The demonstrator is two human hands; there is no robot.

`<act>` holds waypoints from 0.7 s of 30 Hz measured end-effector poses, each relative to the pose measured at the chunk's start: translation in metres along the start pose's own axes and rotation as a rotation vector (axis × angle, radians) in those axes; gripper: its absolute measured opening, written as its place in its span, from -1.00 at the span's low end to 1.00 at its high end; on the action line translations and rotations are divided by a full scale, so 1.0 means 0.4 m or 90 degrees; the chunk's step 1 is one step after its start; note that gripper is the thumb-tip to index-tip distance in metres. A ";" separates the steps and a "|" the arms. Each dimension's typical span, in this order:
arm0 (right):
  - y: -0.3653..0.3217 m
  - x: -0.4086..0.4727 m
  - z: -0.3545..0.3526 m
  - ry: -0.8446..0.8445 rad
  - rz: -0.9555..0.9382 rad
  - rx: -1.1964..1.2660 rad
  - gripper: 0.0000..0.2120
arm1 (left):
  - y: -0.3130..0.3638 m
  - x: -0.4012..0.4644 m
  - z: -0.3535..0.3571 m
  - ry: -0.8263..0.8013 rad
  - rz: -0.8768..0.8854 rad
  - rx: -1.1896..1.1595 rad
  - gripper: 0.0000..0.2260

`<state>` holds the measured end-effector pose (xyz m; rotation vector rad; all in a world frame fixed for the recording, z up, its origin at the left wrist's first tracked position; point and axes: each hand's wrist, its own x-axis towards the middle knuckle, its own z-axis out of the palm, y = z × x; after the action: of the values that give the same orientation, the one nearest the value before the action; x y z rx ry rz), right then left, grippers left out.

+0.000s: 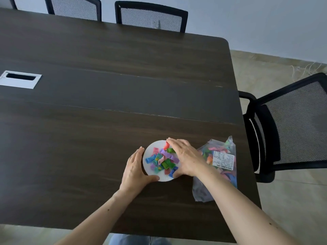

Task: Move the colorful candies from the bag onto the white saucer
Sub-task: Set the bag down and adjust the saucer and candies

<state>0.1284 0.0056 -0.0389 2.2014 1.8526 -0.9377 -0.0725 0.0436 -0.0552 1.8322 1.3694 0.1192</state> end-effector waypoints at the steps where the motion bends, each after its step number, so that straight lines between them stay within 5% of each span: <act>1: 0.000 0.006 0.003 0.006 -0.008 -0.006 0.12 | -0.004 0.002 -0.001 -0.004 0.001 0.004 0.01; 9: 0.005 0.011 0.006 0.059 -0.024 -0.003 0.09 | -0.013 0.017 -0.008 -0.015 0.012 0.014 -0.03; 14: 0.024 -0.007 -0.022 0.015 0.087 0.107 0.12 | -0.010 0.019 -0.019 -0.029 0.018 0.044 -0.08; 21: 0.034 0.022 -0.013 0.046 0.192 0.173 -0.40 | -0.017 0.013 -0.011 -0.017 -0.057 -0.007 -0.25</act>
<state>0.1434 0.0121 -0.0431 2.6091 1.4292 -1.1131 -0.0777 0.0509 -0.0588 1.7540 1.4273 0.0543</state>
